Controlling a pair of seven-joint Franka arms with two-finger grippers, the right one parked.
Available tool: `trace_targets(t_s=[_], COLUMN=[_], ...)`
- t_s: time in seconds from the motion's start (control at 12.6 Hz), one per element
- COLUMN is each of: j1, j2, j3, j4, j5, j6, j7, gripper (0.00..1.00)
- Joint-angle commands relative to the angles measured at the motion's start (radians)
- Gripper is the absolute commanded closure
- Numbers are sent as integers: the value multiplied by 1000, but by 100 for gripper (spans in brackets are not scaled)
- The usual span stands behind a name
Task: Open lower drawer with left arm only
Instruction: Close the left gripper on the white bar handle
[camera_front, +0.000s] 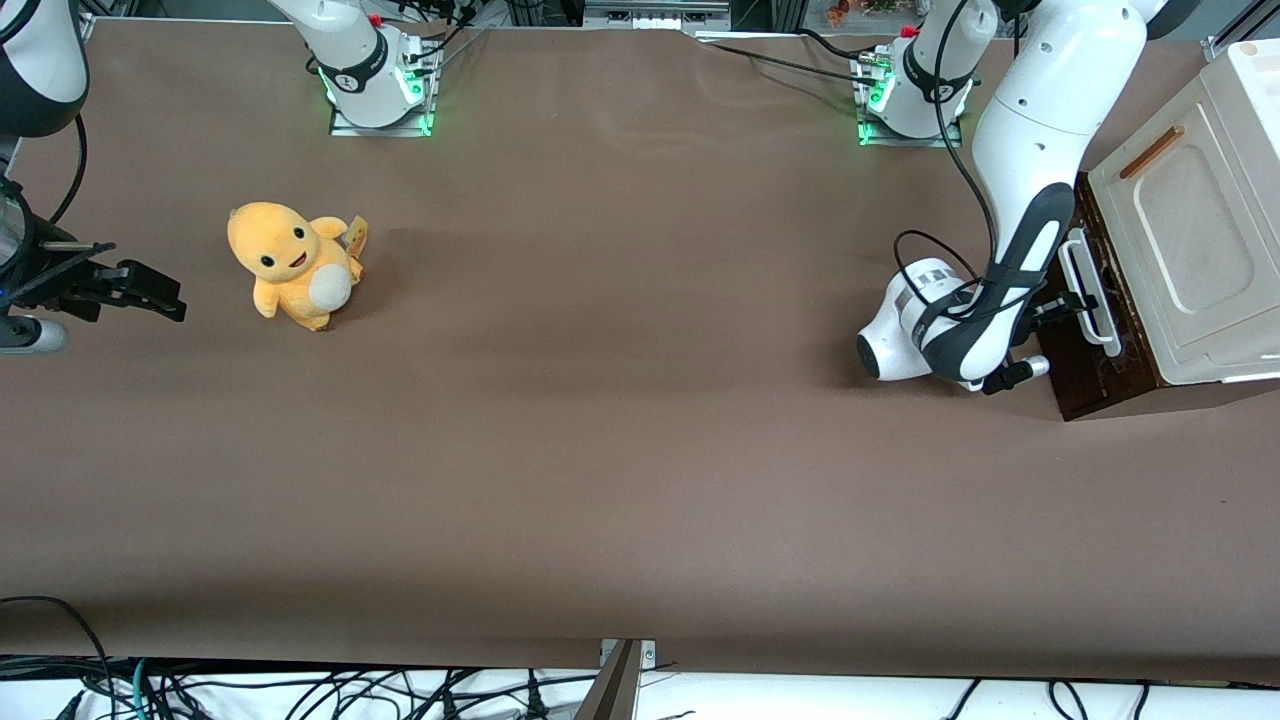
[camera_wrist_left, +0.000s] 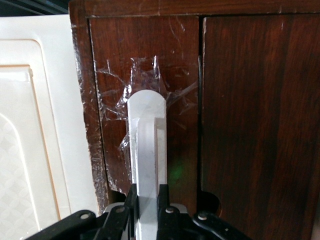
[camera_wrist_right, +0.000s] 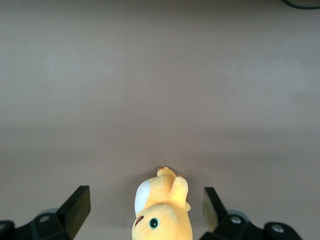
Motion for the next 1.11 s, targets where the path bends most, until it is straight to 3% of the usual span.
trace_targets(t_s=[0.0,1.04], j1=[-8,-68], j2=[-7,-8], j3=[-7,-24], j4=[15,44], j5=[12,-82], j6=[-15,-80], j7=[9,-3], gripper=[88,88])
